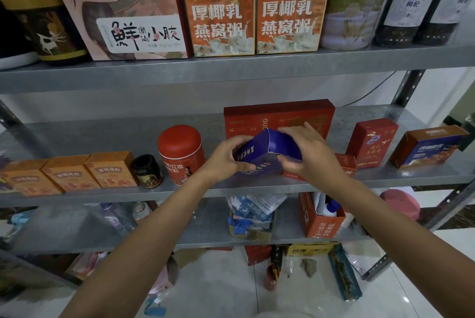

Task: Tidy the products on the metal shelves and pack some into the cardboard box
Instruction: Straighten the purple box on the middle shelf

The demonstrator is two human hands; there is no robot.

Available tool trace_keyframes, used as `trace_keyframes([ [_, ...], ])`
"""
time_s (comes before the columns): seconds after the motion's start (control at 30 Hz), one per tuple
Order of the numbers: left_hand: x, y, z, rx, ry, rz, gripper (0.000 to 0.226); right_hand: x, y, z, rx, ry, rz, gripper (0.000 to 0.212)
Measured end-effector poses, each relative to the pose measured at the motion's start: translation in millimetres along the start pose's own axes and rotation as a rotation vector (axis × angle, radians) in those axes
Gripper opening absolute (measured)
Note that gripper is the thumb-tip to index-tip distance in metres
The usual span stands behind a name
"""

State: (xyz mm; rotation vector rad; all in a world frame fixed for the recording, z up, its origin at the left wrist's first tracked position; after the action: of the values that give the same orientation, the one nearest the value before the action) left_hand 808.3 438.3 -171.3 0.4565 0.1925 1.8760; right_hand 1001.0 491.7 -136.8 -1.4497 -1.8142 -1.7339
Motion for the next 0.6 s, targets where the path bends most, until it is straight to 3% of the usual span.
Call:
trace_keyframes([
  [0.37, 0, 10, 1, 0.049, -0.019, -0.039, 0.064, 4, -2, -4, 0.036, -0.019, -0.025, 0.05],
  [0.47, -5, 15, 9, 0.028, 0.013, -0.043, 0.056, 3, 0, 2, 0.249, -0.234, -0.16, 0.058],
  [0.57, -8, 14, 16, -0.009, 0.103, -0.101, 0.038, -2, -7, 5, 0.494, -0.52, -0.33, 0.087],
  [0.6, -10, 12, 18, -0.03, 0.165, -0.124, 0.029, -4, -11, 6, 0.531, -0.573, -0.332, 0.086],
])
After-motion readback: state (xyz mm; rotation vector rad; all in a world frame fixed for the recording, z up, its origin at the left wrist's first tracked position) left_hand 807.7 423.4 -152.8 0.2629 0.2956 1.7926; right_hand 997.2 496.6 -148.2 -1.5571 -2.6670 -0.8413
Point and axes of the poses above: each hand's wrist, its own x-axis towards the middle knuckle, its own y-axis out of the back of the hand, z = x × y, the point moved 4 cm from there along x, towards the middle knuckle, and after that the axes turned 14 degrees about z, right-handed, at the moved point
